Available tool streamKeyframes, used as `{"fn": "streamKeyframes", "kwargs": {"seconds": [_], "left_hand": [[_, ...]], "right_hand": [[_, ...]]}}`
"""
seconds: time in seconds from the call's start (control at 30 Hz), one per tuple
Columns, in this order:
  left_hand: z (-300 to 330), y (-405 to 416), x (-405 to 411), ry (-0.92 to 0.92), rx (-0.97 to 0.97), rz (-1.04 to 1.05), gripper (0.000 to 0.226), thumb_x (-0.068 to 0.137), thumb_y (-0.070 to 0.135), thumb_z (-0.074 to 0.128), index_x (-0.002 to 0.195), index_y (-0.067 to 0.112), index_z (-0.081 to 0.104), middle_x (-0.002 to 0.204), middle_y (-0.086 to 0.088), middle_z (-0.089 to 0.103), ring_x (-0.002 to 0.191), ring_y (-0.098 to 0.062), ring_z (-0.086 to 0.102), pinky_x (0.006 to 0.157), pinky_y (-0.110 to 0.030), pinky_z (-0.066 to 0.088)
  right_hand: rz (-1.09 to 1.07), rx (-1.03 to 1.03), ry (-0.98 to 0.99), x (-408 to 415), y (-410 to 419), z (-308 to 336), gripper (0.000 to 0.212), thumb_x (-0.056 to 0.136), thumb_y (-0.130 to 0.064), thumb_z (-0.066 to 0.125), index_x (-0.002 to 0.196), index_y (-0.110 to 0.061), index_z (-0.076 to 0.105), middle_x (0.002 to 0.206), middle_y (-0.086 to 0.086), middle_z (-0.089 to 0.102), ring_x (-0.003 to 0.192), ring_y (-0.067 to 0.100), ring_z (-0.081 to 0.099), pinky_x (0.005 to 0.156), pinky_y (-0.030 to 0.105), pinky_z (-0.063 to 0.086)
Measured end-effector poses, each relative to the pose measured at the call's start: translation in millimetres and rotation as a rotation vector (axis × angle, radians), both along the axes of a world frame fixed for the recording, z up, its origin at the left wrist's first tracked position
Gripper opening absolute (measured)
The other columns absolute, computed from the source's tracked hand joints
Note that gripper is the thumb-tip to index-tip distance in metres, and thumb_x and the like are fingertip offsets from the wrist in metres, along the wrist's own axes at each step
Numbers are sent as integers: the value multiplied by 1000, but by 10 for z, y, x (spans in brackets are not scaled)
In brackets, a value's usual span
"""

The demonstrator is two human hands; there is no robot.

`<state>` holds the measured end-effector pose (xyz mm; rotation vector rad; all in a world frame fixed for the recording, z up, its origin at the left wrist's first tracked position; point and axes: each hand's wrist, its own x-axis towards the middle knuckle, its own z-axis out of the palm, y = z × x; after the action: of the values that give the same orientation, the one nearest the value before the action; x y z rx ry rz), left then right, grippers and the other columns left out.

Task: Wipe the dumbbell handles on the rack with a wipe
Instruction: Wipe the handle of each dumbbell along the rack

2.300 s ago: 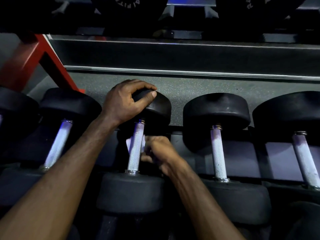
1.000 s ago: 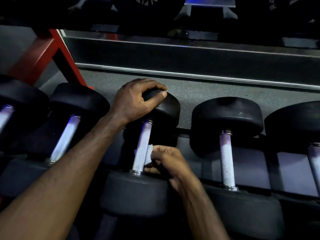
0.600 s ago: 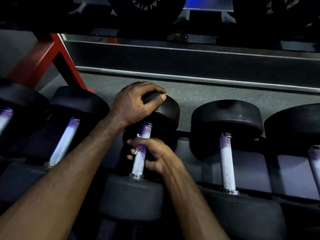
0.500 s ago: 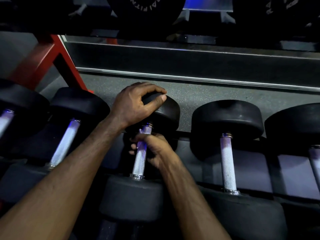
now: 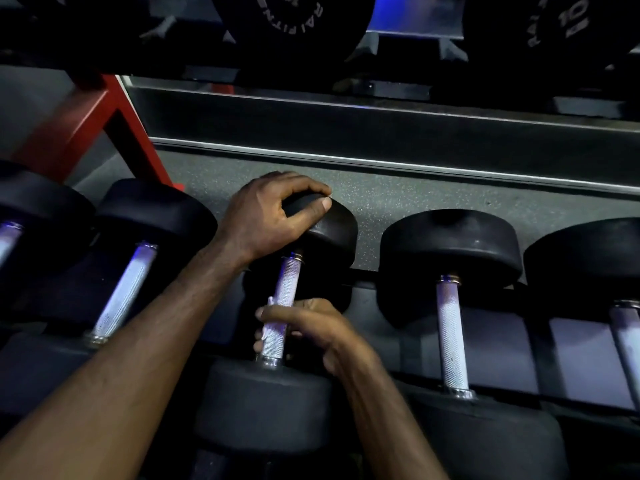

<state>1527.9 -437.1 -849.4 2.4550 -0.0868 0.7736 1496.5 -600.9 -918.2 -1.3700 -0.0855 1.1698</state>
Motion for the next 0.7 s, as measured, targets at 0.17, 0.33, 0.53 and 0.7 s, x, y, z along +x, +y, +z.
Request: {"fn": "streamKeyframes", "kwargs": {"seconds": [0.17, 0.33, 0.53, 0.7], "left_hand": [[7, -3, 2, 2, -5, -16, 32, 97, 54, 65, 118, 34, 79, 119, 21, 75, 117, -2, 68, 102, -43, 55], [15, -8, 8, -6, -4, -15, 32, 97, 54, 65, 117, 33, 79, 119, 22, 75, 116, -2, 68, 103, -42, 54], [-5, 3, 9, 6, -16, -24, 32, 97, 54, 65, 117, 34, 79, 118, 23, 75, 117, -2, 68, 103, -44, 55], [11, -2, 0, 10, -22, -18, 33, 96, 55, 65, 117, 34, 79, 118, 24, 75, 117, -1, 68, 104, -44, 54]], "right_hand": [[-232, 91, -29, 232, 195, 0, 31, 84, 0, 79, 110, 14, 71, 94, 30, 72, 64, 28, 70, 60, 30, 62], [44, -80, -155, 85, 47, -100, 25, 80, -20, 86, 100, -8, 79, 94, 19, 78, 61, 15, 66, 45, 18, 42], [-107, 79, -67, 155, 168, -124, 21, 79, -9, 82, 97, -1, 77, 100, 30, 75, 79, 31, 71, 74, 35, 61], [32, 119, 0, 32, 33, -80, 14, 86, 7, 74, 98, 3, 69, 92, 27, 69, 66, 25, 72, 69, 35, 64]]}}
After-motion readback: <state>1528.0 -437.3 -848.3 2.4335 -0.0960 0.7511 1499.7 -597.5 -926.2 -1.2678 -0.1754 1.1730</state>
